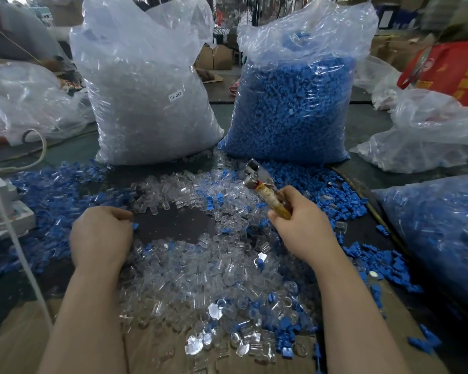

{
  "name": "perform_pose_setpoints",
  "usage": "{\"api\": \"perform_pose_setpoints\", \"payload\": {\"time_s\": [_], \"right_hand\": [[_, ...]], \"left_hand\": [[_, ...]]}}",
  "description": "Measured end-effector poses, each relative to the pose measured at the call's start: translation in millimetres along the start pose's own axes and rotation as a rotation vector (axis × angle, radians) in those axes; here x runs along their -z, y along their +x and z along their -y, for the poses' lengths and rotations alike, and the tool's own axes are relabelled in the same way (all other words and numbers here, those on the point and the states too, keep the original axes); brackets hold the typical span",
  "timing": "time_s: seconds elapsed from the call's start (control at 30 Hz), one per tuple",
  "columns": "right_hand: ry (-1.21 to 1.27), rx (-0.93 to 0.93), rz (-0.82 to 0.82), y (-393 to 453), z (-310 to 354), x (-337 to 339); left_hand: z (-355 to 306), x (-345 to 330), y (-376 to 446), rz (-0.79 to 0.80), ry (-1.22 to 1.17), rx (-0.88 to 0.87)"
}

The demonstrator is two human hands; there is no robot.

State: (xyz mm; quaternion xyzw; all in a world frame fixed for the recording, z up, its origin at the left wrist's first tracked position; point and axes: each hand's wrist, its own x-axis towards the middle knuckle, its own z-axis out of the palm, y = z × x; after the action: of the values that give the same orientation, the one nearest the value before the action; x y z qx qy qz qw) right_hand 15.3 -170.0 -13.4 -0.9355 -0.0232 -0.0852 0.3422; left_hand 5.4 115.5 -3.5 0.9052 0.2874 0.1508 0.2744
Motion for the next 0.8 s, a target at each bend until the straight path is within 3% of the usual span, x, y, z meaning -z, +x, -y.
{"api": "perform_pose_setpoints", "payload": {"time_s": [0.2, 0.43, 0.67, 0.8], "right_hand": [[-0.003, -0.058, -0.13, -2, 1, 0], [0.018, -0.103, -0.237, -4, 2, 2], [0.004, -0.183, -0.248, 0, -5, 0], [-0.029, -0.208, -0.189, 2, -5, 0]], "left_hand": [[1, 0, 2, 0.012, 0.022, -0.007], [-7, -8, 1, 0.259, 0.03, -0.035], [-2, -5, 3, 0.214, 0.294, -0.009], [-16, -1, -3, 0.17, 0.267, -0.055]]}}
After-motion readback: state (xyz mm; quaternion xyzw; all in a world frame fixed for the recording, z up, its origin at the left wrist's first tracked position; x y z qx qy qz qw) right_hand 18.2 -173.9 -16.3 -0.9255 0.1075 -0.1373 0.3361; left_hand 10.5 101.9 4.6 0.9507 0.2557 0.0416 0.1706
